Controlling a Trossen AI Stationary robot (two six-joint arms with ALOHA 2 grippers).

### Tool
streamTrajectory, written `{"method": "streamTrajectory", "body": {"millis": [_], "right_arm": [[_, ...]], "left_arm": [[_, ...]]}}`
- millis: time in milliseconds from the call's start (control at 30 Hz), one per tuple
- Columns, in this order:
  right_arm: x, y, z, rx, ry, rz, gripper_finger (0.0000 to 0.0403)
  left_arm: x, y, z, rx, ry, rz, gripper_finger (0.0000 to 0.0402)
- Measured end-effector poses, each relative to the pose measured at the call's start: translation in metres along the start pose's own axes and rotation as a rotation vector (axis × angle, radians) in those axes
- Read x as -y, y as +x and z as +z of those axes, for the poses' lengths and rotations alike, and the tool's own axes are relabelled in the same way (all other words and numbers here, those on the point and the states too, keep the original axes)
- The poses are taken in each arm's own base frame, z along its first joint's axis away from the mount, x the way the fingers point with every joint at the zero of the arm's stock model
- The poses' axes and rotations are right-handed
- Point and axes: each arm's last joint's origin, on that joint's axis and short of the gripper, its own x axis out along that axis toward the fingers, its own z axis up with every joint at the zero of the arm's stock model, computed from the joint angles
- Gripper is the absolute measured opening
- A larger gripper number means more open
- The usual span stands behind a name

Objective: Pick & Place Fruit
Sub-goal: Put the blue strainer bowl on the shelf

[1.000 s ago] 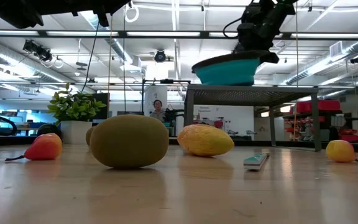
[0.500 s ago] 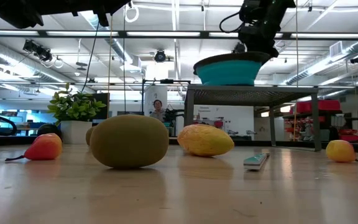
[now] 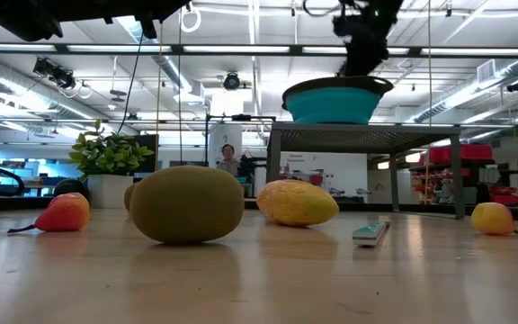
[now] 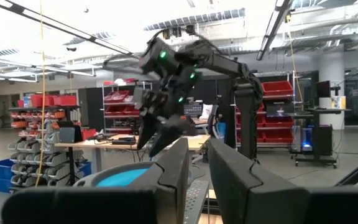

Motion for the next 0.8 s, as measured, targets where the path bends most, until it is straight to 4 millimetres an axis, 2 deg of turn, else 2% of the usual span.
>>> {"method": "streamTrajectory", "body": {"millis": [67, 167, 300, 367, 533, 800], "right_arm": [[-0.017, -0.008, 0.008, 0.075, -0.03, 0.113, 0.0257], [-0.044, -0.012, 0.013, 0.121, -0.093, 0.172, 0.0257], [-0.076, 0.003, 0.013, 0.051, -0.187, 0.128, 0.0257], [-0.086, 0.013, 0.013, 0.014, -0.214, 0.1, 0.0257], [-0.094, 0.031, 0.015, -0.035, -0.225, 0.087, 0.0257], [-0.086, 0.034, 0.013, -0.076, -0.171, 0.112, 0.0238]], "left_arm": [[0.0, 0.0, 0.0, 0.0, 0.0, 0.002, 0.0071], [0.0, 0.0, 0.0, -0.001, 0.002, 0.003, 0.0071], [0.0, 0.0, 0.0, 0.0, -0.01, 0.003, 0.0071], [0.0, 0.0, 0.0, 0.0, -0.018, 0.002, 0.0071], [0.0, 0.0, 0.0, 0.0, -0.031, -0.001, 0.0071], [0.0, 0.0, -0.001, -0.005, -0.01, -0.002, 0.0071]]}}
